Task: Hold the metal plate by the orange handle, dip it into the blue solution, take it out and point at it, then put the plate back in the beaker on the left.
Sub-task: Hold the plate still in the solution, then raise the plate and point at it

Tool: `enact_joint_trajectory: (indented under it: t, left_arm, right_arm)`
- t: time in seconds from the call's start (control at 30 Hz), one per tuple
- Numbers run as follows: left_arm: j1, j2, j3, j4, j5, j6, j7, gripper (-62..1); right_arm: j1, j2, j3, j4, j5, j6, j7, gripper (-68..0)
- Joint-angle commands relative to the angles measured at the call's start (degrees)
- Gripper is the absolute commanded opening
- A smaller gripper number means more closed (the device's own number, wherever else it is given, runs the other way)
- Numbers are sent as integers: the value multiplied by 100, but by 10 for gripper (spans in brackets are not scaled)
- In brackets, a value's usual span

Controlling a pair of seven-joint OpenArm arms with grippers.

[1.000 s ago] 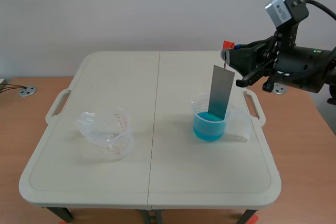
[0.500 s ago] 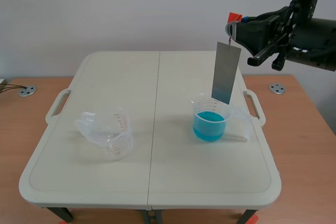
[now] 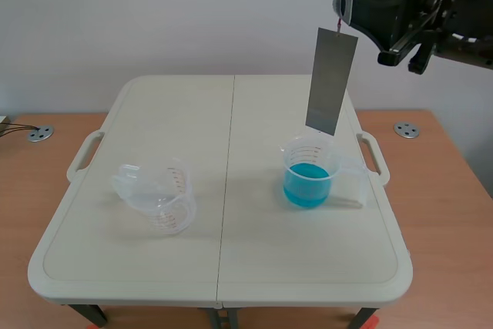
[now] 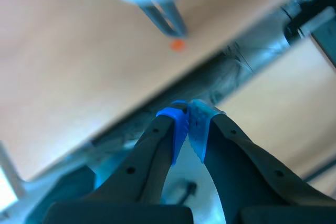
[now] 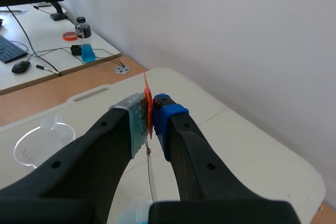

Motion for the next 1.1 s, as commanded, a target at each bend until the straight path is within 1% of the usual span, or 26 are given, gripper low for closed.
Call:
enact_joint_trajectory:
  t: [0.0, 0.13, 0.3, 0.4, 0.47, 0.53, 0.67, 0.77, 0.97, 1.07]
  left_arm:
    - [-2, 15, -101, 264, -24, -4, -105, -575]
    - [-11, 15, -341, 918, -90, -2, -109, -575]
    - [-210, 15, -354, 1641, -129, 9, -129, -575]
    - [-562, 15, -330, 1882, -203, -20, -120, -575]
    - [-909, 15, -282, 1941, -319, -111, -79, -575]
    - [-1305, 15, -173, 1943, -319, -192, 4, -575]
    - [-2092, 15, 243, 1943, -317, -319, 380, -575]
    - [-2610, 15, 671, 1943, -317, -321, 586, -575]
    - [-3724, 96, 1740, 1840, -317, -330, 1049, -575]
    - [-4321, 269, 2291, 1692, -317, -328, 1353, -575]
  right_arm:
    - [87, 131, 7, 162, 155, 66, 83, -662]
    - [87, 232, 7, 315, 262, 66, 85, -662]
    - [90, 343, 7, 448, 492, 66, 87, -662]
    - [90, 404, 7, 498, 605, 66, 87, -662]
    - [90, 448, 7, 518, 636, 66, 92, -662]
    - [90, 476, 7, 535, 697, 66, 90, -662]
    - [90, 474, 7, 549, 721, 66, 85, -662]
    - [90, 474, 7, 549, 721, 66, 85, -662]
    - [90, 474, 7, 549, 721, 66, 85, -662]
    - [90, 474, 7, 549, 721, 66, 85, -662]
